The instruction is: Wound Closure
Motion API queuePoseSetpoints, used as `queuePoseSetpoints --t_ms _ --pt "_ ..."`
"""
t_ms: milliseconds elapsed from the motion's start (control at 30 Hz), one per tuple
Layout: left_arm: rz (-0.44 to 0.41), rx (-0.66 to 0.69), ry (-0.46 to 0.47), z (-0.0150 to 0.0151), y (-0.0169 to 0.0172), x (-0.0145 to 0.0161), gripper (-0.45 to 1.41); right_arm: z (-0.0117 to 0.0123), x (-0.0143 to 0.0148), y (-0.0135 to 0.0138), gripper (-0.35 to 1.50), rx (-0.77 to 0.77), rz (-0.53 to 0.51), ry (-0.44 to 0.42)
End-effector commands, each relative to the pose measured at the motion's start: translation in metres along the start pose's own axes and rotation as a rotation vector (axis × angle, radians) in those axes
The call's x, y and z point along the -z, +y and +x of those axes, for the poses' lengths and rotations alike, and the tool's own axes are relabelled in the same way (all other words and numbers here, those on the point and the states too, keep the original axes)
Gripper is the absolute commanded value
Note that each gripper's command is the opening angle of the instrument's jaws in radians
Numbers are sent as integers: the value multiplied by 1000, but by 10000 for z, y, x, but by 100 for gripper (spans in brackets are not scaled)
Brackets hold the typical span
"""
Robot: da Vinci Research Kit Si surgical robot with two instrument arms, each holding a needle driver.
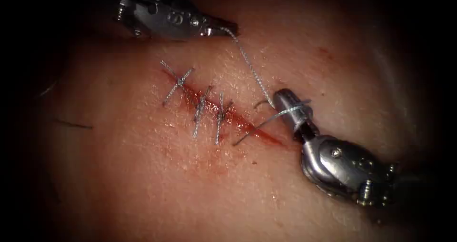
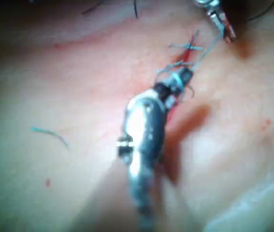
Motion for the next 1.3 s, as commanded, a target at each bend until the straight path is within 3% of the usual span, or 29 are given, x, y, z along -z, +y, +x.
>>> queuePoseSetpoints --t_ms 33,467,633,733,767,900,1300 --pt "1 2 -6 0 -5 -13 -45 -13 -4 -16 -35 12 11 -10" --pt "10 42 -35 14 -76 -79 -45 -52 -4 -53 -35 58 79 -95" --pt "13 53 -34 16 -104 -88 -45 -52 8 -63 -35 97 89 -129" --pt "14 57 -34 14 -116 -90 -45 -51 16 -69 -35 145 75 -178" --pt "16 59 -35 12 -122 -91 -45 -49 19 -73 -35 223 67 -232" --pt "19 62 -38 8 -134 -93 -45 -47 25 -82 -35 301 46 -258" --pt "85 87 -52 10 -183 -123 -45 -50 23 -77 -35 323 43 -274"
